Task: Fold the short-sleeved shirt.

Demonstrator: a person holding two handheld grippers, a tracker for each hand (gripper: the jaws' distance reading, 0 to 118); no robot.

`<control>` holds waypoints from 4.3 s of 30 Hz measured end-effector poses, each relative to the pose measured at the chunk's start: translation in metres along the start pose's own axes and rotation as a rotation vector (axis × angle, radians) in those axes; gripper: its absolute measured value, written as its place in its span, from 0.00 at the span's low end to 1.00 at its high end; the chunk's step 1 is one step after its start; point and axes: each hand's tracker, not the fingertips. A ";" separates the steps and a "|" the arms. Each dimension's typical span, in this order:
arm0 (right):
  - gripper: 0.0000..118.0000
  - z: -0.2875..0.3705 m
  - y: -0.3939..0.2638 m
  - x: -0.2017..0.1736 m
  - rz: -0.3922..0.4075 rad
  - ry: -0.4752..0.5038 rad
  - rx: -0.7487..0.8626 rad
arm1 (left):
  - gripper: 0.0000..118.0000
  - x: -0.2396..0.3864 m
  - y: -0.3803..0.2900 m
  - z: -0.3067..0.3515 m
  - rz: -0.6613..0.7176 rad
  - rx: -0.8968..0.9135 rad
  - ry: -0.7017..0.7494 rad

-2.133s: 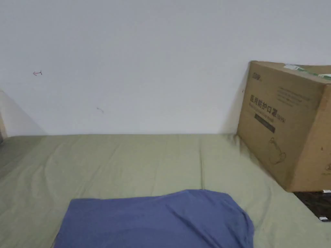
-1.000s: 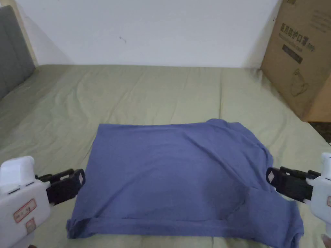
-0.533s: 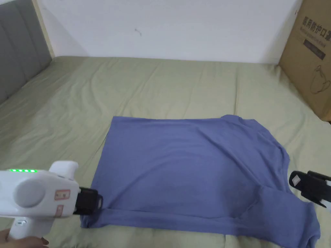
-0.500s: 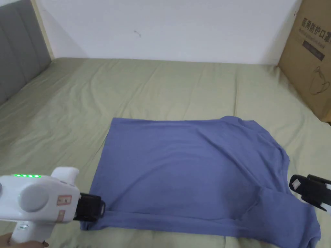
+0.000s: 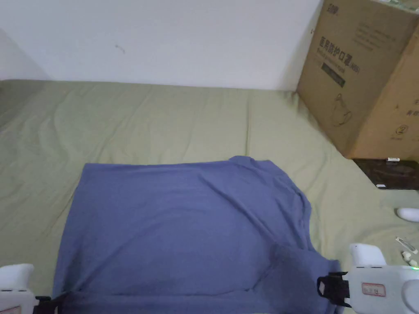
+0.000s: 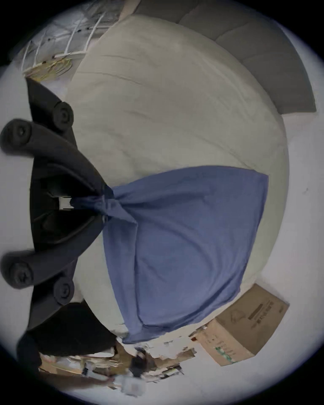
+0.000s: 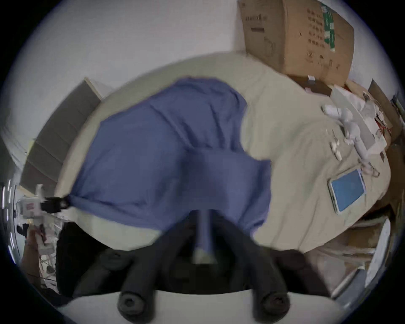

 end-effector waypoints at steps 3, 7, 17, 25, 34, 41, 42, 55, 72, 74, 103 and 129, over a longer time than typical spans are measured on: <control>0.84 -0.041 -0.002 0.035 -0.064 -0.070 -0.136 | 0.06 -0.004 0.005 0.002 0.025 0.010 -0.009; 0.79 -0.063 -0.010 0.042 -0.059 -0.064 -0.240 | 0.06 -0.014 0.009 -0.002 0.006 0.010 0.012; 0.05 -0.030 0.001 0.041 0.002 0.014 -0.162 | 0.06 -0.007 0.015 0.014 0.095 0.019 -0.016; 0.05 -0.003 0.091 0.052 -0.166 0.174 -0.016 | 0.06 0.003 0.093 0.032 0.153 0.107 -0.110; 0.06 -0.109 0.212 0.020 -0.150 0.084 -0.049 | 0.06 -0.013 0.207 -0.073 0.106 0.073 -0.075; 0.98 -0.124 0.214 0.014 -0.211 0.034 0.034 | 0.90 -0.023 0.211 -0.088 0.155 0.109 -0.081; 0.99 -0.117 0.208 0.013 -0.230 0.059 0.055 | 0.98 -0.025 0.206 -0.083 0.161 0.126 -0.090; 0.00 -0.015 0.110 -0.009 -0.142 0.139 0.236 | 0.02 0.000 0.095 0.010 0.002 0.244 0.002; 0.00 -0.038 0.121 0.000 -0.180 0.225 0.160 | 0.71 -0.019 0.149 -0.126 0.108 -0.019 0.013; 0.00 -0.058 0.130 0.008 -0.148 0.125 0.113 | 0.47 -0.002 0.145 -0.119 0.050 -0.039 0.034; 0.04 -0.051 0.108 0.050 -0.097 0.015 -0.070 | 0.08 -0.059 0.117 -0.037 0.093 0.057 -0.019; 0.00 0.006 0.079 -0.051 -0.048 0.108 0.203 | 0.00 -0.019 0.090 0.035 0.041 0.229 -0.083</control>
